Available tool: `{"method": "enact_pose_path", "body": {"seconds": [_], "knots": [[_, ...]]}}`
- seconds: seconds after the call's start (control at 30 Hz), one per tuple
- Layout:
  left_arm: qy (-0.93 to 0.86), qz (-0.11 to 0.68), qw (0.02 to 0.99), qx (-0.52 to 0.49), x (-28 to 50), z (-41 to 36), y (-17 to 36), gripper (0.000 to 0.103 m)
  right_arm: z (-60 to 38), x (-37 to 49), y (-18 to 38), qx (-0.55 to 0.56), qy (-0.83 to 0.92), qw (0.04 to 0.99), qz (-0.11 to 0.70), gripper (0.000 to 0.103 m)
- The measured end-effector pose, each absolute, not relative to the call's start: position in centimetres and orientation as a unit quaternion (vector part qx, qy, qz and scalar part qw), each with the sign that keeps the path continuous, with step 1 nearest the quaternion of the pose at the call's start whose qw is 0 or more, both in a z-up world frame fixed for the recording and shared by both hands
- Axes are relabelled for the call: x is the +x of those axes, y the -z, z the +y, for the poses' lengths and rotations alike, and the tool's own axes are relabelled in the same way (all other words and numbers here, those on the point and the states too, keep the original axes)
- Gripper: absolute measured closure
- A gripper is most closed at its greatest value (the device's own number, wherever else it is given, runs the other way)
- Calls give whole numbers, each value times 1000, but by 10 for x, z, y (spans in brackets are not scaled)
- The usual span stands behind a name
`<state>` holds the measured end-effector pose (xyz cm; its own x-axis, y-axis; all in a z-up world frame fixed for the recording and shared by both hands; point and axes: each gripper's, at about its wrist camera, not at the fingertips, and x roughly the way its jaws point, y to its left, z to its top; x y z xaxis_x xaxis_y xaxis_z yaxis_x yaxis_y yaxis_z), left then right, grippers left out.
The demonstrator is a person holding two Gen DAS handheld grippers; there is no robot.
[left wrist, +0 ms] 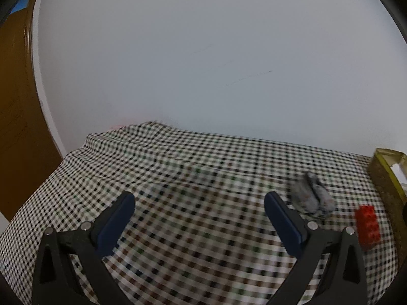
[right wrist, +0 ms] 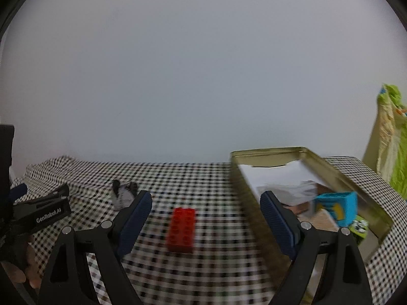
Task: Organize rigid objects
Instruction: 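Withdraw both tools from the tray toward the red brick and grey cloth, then grasp the red Lego brick with the right tool while the left tool grasps the grey cloth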
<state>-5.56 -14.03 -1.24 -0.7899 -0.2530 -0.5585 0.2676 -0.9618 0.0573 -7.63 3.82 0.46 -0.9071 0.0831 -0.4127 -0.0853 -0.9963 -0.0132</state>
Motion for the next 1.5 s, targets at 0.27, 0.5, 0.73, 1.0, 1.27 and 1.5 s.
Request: {"method": "enact_pose_path", "body": {"seconds": [0.27, 0.5, 0.73, 1.0, 1.27, 1.5], "knots": [[936, 27, 149, 316, -63, -152, 18, 1, 18, -121, 14, -306, -951, 37, -7, 25], [936, 18, 146, 319, -66, -147, 20, 1, 24, -146, 37, -396, -916, 60, 9, 32], [934, 14, 135, 331, -69, -148, 22, 1, 30, -149, 45, -425, -904, 46, 26, 53], [925, 59, 106, 359, -76, -155, 30, 1, 35, -123, 33, -385, -919, -42, 76, 69], [932, 77, 77, 345, -83, -121, 24, 1, 45, -69, -9, -259, -956, -114, 77, 69], [928, 45, 56, 366, -121, -63, 28, 1, 60, -31, -26, -209, -973, -82, 59, 69]]}}
